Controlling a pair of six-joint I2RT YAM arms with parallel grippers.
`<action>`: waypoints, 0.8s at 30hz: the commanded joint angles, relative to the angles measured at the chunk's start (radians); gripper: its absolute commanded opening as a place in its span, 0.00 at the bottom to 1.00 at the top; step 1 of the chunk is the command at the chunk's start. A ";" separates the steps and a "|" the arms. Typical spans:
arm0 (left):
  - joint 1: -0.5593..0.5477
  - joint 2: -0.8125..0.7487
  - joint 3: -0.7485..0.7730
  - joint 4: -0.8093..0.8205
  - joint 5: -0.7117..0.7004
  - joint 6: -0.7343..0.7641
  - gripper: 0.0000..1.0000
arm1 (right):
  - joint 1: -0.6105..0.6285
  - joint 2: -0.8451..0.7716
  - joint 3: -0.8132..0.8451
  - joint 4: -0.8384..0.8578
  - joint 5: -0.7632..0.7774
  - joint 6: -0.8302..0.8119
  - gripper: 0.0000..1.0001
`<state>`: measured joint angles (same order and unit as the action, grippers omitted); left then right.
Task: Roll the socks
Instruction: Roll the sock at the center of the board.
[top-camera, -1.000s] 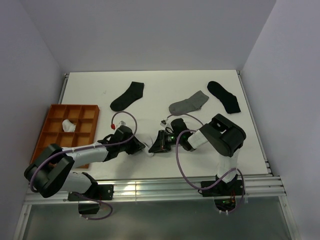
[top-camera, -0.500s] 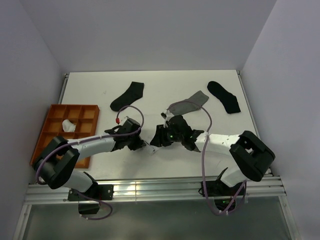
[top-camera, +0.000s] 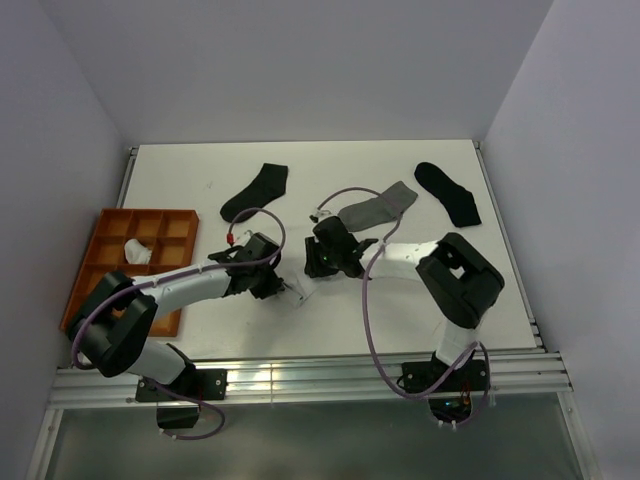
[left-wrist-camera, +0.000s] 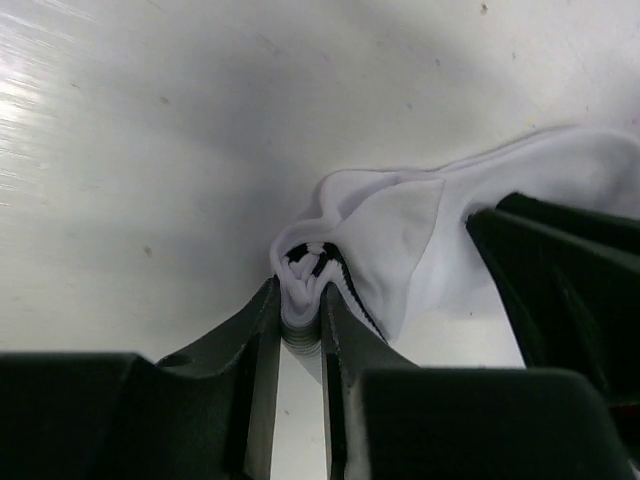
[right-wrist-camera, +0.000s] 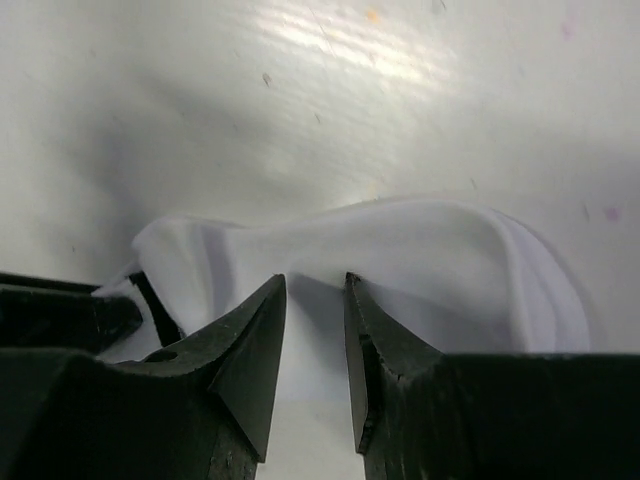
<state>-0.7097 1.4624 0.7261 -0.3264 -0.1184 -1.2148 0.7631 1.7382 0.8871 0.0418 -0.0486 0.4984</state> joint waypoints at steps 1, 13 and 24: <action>0.024 0.006 -0.001 -0.161 -0.072 0.049 0.00 | -0.010 0.081 0.101 -0.034 0.027 -0.089 0.38; 0.036 0.113 0.085 -0.168 -0.041 0.069 0.00 | 0.126 -0.235 -0.105 0.168 0.079 -0.250 0.48; 0.036 0.119 0.088 -0.158 -0.018 0.057 0.01 | 0.329 -0.165 -0.114 0.224 0.263 -0.284 0.52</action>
<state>-0.6769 1.5417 0.8307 -0.4271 -0.1200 -1.1717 1.0786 1.5295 0.7517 0.2306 0.1375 0.2420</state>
